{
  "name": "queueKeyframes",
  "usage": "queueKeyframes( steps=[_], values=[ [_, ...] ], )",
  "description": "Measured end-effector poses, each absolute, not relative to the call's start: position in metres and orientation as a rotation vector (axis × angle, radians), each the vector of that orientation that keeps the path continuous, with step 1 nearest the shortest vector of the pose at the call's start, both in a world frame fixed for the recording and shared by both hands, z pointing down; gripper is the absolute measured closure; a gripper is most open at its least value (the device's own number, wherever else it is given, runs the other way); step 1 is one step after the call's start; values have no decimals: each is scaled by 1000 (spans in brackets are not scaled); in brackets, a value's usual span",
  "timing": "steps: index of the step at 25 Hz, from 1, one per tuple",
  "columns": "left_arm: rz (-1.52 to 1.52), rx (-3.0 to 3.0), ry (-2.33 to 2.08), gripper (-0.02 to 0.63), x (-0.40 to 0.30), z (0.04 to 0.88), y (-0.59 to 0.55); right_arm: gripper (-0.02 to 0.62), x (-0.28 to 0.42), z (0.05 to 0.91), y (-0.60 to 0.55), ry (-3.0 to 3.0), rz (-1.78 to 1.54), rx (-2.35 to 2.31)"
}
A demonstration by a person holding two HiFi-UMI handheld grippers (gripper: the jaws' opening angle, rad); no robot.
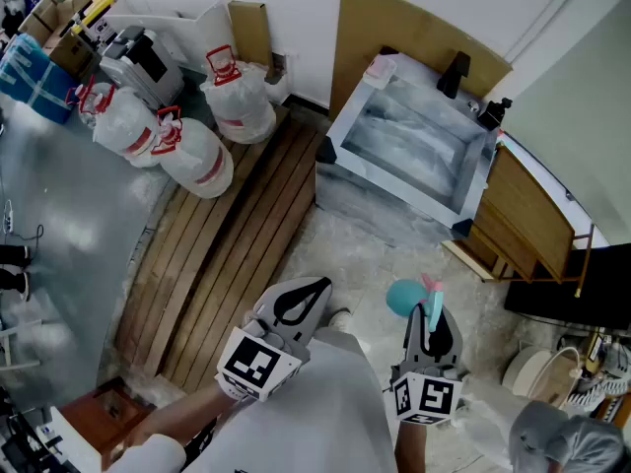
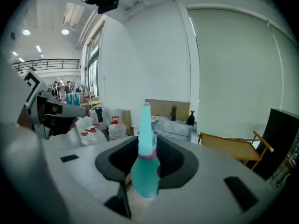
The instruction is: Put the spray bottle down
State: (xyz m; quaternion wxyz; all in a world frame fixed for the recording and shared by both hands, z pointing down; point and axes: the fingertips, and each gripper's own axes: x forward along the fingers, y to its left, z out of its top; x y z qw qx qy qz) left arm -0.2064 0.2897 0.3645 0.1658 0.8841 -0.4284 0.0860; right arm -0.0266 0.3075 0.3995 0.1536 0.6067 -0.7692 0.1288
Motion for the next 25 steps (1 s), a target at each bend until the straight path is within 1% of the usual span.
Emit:
queueKeyframes(
  steps=[6,20,25],
  values=[
    [229,2546,-1206,601,-151,344,312,480,17,385,331,-2225,357,1792],
    [294,2605,-1184,601,-83,333,346,480,84,380,367,-2235,381,1845],
    [308,2615,-1149,601,-49,338,351,480,112,394,373,-2227,401,1855]
  ],
)
